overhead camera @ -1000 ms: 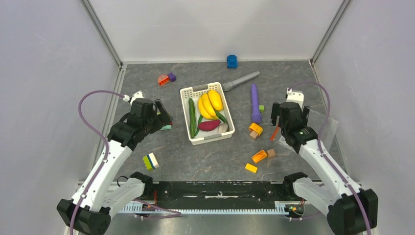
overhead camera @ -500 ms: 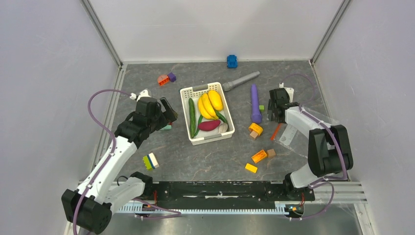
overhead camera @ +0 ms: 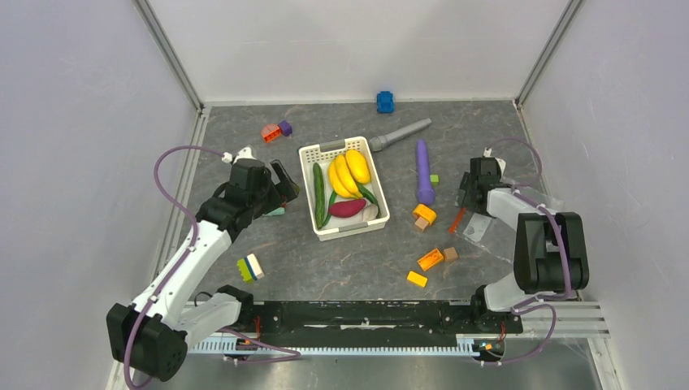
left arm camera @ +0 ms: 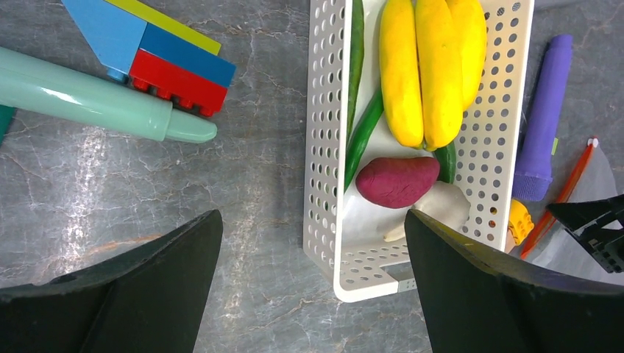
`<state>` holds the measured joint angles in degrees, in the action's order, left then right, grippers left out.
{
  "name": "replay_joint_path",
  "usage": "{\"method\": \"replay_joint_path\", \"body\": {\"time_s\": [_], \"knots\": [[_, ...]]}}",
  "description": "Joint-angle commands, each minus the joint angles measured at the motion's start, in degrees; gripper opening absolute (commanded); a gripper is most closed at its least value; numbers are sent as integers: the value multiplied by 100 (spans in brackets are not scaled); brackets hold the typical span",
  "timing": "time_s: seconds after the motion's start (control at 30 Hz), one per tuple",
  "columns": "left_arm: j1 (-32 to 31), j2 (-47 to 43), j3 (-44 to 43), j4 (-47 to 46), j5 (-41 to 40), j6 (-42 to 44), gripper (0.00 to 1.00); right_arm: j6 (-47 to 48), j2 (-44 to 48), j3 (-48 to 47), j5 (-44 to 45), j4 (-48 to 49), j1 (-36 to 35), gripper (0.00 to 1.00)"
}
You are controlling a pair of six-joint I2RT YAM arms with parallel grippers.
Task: Place the food in the zip-top bag and seal the zipper
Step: Pick up the zipper food storage bag at the center of the board.
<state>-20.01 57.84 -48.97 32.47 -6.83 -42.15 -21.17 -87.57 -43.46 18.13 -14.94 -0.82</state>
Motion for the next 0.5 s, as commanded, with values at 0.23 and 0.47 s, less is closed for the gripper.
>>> {"method": "replay_joint_path", "body": {"time_s": [0.23, 0.47], "knots": [[-9, -27, 1, -259, 230, 114, 100, 69, 431, 816, -661, 1107, 292, 31], [-11, -41, 72, -324, 454, 92, 100, 292, 849, 1055, -1083, 1609, 315, 0]]}}
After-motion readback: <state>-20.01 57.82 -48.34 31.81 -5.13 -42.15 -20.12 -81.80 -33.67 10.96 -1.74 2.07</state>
